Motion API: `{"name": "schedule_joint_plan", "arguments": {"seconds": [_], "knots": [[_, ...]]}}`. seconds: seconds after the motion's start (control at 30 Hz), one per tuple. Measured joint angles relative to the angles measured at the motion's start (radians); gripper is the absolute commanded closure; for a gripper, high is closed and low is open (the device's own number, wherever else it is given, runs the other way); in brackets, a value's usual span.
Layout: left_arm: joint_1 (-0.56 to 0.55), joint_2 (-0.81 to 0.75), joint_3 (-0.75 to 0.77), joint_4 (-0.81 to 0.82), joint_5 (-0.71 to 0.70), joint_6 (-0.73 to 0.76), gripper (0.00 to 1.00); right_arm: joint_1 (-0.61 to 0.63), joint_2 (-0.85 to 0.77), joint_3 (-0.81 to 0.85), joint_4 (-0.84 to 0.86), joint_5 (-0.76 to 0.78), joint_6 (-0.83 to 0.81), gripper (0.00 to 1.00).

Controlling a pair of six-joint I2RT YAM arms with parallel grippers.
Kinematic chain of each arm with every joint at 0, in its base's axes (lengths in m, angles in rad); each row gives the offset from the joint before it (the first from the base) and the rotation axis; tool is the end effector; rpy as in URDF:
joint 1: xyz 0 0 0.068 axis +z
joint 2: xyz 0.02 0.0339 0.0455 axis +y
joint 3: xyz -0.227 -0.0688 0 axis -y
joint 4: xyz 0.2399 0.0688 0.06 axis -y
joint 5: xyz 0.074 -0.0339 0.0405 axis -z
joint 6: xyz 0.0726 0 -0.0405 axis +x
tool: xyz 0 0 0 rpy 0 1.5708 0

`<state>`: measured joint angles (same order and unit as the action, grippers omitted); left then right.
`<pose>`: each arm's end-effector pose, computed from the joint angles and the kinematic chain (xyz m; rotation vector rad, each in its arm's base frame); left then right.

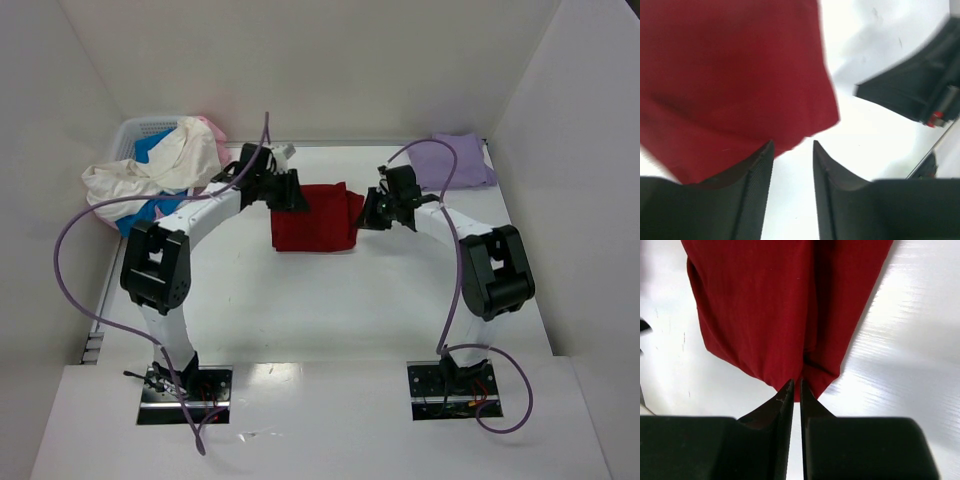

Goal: Fold and stack the t-shirts
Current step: Smooth out wrinkles on the folded tshirt

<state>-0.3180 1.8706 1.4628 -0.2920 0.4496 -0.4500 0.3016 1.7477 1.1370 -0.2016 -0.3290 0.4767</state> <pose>0.4059 -0.1668 0.2005 0.0941 2.3510 -0.9039 0.3645 0.1380 0.1450 0.0529 2.4617 0.7488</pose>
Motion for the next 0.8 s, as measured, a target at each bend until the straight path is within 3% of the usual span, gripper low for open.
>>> {"name": "schedule_joint_plan", "arguments": {"seconds": [0.1,0.23,0.5,0.8], "knots": [[-0.081,0.004,-0.004,0.026,-0.029,-0.017,0.68,-0.001,0.011,-0.002,0.002,-0.014,0.002,0.88],[-0.156,0.042,-0.005,0.086,-0.060,-0.055,0.77,-0.001,0.014,-0.057,0.021,-0.034,0.003,0.88],[-0.172,0.227,0.039,0.105,-0.087,-0.089,0.79,0.002,0.014,-0.144,0.023,-0.050,0.009,0.89],[-0.217,0.262,0.084,0.106,-0.089,-0.107,0.75,0.034,0.014,-0.145,0.028,-0.051,0.009,0.89]]}}
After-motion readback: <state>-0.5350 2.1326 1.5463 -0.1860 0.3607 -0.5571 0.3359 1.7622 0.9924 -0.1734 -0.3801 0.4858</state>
